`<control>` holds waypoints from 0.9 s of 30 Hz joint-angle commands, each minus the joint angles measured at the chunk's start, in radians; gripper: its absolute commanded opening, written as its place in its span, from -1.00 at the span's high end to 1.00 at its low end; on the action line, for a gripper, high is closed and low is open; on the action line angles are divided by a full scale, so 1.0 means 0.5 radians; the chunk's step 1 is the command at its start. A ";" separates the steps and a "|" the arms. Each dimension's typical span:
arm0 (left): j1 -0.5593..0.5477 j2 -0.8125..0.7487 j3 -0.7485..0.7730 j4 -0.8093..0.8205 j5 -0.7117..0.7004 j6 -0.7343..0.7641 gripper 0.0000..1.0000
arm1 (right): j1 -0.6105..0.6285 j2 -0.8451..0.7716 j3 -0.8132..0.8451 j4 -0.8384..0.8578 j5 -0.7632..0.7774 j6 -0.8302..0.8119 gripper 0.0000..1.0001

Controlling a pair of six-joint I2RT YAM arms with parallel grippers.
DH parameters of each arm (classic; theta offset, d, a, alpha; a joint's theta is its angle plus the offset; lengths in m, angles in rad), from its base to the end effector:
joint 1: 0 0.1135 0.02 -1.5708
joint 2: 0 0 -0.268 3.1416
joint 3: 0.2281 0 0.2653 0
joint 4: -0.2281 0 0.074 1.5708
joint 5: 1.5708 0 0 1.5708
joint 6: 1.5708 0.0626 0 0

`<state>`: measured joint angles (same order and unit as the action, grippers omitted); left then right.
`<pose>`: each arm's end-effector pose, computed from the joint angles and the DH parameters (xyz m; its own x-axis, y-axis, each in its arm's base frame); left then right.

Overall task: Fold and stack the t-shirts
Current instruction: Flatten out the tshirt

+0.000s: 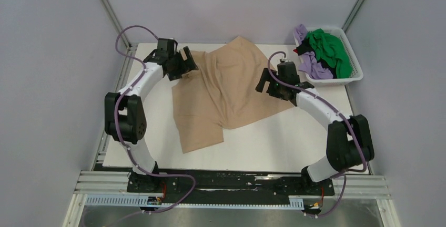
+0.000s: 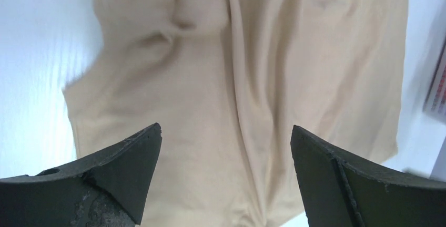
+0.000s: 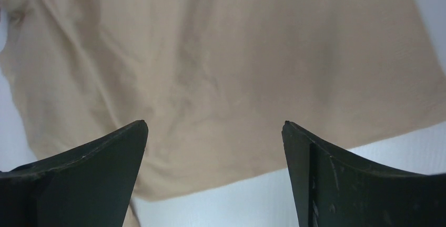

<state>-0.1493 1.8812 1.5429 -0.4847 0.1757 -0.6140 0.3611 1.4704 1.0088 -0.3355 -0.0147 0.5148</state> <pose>0.4511 -0.0789 0.2401 -0.7447 -0.4616 -0.4820 -0.2019 0.8442 -0.4965 0.3240 0.1233 0.2211 -0.7611 0.2388 -0.6030 0.0137 0.9354 0.3532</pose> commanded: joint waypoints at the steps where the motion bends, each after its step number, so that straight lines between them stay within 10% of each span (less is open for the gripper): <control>1: -0.220 -0.307 -0.404 0.034 -0.166 0.039 -1.00 | -0.255 0.373 0.252 0.152 -0.075 -0.028 -1.00; 11: -0.447 -0.403 -1.027 0.293 -0.045 -0.116 -1.00 | -0.319 0.776 0.376 0.105 -0.123 -0.016 -1.00; 27: -0.246 -0.124 -0.691 0.039 -0.261 0.050 -1.00 | -0.104 -0.252 -0.732 -0.039 -0.111 0.595 -1.00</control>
<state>-0.2901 1.8309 1.1862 -0.4114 0.1287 -0.6540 0.2737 1.4548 0.7013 -0.2024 -0.0978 0.7147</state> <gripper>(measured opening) 0.996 0.998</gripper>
